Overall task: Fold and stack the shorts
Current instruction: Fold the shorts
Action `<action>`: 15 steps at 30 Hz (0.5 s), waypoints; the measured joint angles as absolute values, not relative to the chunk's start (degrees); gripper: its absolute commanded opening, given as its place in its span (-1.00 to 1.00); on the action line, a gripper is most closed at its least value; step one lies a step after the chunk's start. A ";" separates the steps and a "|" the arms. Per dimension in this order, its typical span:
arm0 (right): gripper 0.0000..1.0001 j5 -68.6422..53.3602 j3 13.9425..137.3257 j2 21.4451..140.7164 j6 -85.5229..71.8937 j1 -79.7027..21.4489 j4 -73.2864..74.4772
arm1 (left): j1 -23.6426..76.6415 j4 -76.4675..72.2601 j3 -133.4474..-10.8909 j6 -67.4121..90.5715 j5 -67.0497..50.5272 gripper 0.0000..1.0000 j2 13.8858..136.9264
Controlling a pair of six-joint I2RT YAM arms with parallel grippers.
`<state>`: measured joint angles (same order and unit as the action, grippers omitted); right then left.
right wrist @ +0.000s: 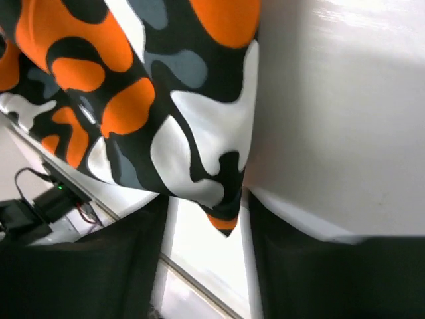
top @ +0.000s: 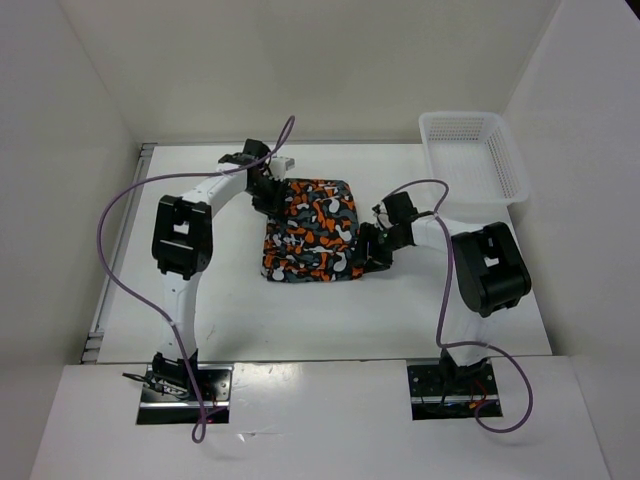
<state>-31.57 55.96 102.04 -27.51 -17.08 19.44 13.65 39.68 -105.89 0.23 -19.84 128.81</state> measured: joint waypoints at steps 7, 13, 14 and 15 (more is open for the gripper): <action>1.00 -26.74 59.29 97.97 -23.90 -16.82 27.90 | 13.76 39.92 -105.01 0.03 -19.62 1.00 128.18; 1.00 -16.69 72.58 90.43 -20.43 -16.71 36.93 | 13.76 40.75 -105.49 0.25 -18.83 1.00 121.25; 1.00 -14.72 74.78 89.14 -19.79 -16.60 38.11 | 13.69 40.82 -106.50 0.25 -18.44 1.00 119.74; 1.00 -12.73 77.17 87.83 -19.35 -16.45 39.62 | 13.58 40.75 -107.90 0.25 -17.69 1.00 118.15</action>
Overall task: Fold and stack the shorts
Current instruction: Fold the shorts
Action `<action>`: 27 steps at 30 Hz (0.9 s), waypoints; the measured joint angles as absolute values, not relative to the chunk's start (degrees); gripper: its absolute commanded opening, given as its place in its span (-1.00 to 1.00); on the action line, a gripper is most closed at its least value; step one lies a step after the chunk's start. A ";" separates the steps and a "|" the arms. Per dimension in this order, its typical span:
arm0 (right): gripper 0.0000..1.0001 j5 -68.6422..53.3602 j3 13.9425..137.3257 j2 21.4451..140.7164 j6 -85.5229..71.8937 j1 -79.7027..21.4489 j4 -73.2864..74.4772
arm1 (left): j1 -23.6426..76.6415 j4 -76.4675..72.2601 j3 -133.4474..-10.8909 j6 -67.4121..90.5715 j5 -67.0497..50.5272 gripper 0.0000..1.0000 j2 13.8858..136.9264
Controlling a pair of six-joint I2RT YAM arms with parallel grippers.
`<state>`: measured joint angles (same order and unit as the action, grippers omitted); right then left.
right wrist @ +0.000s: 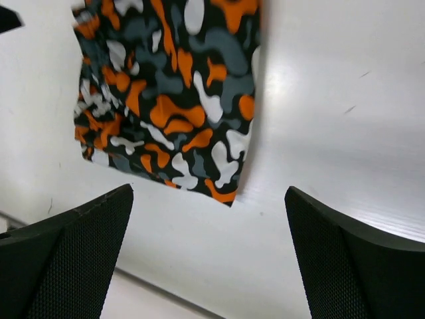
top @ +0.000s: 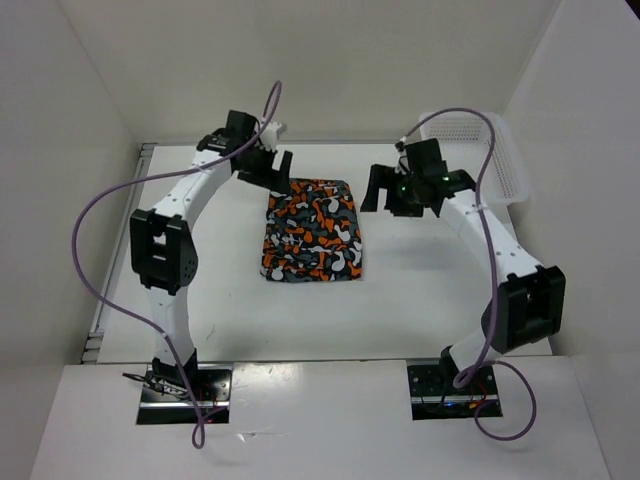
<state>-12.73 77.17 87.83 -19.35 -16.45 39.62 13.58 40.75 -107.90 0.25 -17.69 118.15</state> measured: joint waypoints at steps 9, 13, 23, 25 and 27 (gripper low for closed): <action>1.00 -2.28 86.28 81.45 -16.05 -2.98 47.88 | 0.91 36.75 -113.36 0.19 -9.85 1.00 103.98; 1.00 0.78 86.39 78.06 -15.33 1.72 48.01 | -12.05 35.07 -110.43 0.25 -8.49 1.00 102.41; 1.00 4.97 89.23 77.21 -13.96 2.13 47.97 | -13.63 35.29 -103.18 0.21 -2.50 1.00 101.41; 1.00 5.26 89.23 77.25 -13.87 2.13 47.99 | -13.34 35.05 -103.18 0.21 -2.11 1.00 100.86; 1.00 5.41 89.23 77.25 -13.80 2.13 47.99 | -13.43 34.85 -103.18 0.21 -1.74 1.00 100.31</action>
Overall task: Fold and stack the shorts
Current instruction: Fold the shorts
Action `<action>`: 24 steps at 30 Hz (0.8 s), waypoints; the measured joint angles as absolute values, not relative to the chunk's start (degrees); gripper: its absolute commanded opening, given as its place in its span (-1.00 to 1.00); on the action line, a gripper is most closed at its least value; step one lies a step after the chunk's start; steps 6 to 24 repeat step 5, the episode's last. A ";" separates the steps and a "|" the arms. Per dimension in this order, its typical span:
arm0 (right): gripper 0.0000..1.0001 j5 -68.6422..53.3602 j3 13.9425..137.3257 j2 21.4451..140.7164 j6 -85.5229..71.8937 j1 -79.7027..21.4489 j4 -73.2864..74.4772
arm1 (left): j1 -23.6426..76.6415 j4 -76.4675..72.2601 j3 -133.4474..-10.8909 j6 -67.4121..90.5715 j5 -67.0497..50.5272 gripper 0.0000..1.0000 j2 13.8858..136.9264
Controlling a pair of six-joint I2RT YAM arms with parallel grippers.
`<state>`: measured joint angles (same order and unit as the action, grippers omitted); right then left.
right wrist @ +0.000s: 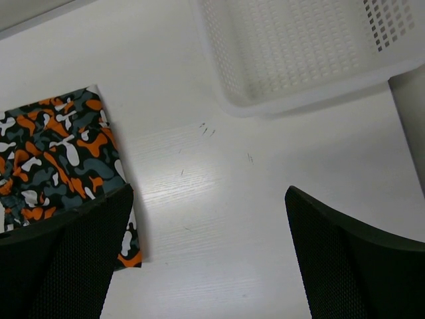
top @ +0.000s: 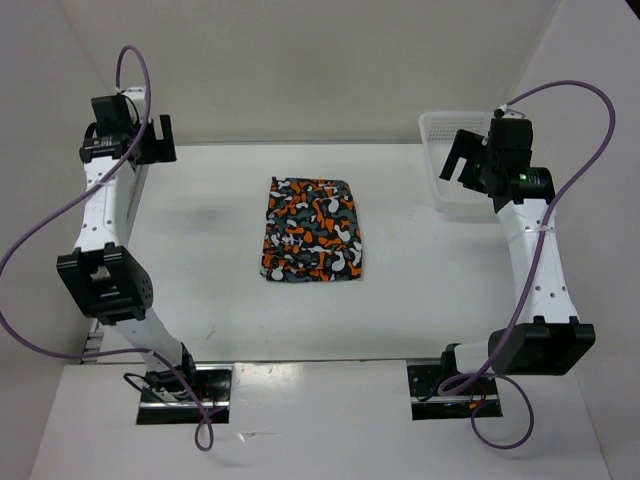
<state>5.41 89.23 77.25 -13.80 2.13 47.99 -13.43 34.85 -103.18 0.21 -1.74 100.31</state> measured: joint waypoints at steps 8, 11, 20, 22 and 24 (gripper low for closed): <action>1.00 5.43 89.23 77.28 -13.80 2.13 47.99 | -13.61 34.65 -103.18 0.21 -1.76 1.00 99.68; 1.00 5.43 89.23 77.28 -13.80 2.13 47.99 | -13.61 34.65 -103.18 0.21 -1.76 1.00 99.68; 1.00 5.43 89.23 77.28 -13.80 2.13 47.99 | -13.61 34.65 -103.18 0.21 -1.76 1.00 99.68; 1.00 5.43 89.23 77.28 -13.80 2.13 47.99 | -13.61 34.65 -103.18 0.21 -1.76 1.00 99.68; 1.00 5.43 89.23 77.28 -13.80 2.13 47.99 | -13.61 34.65 -103.18 0.21 -1.76 1.00 99.68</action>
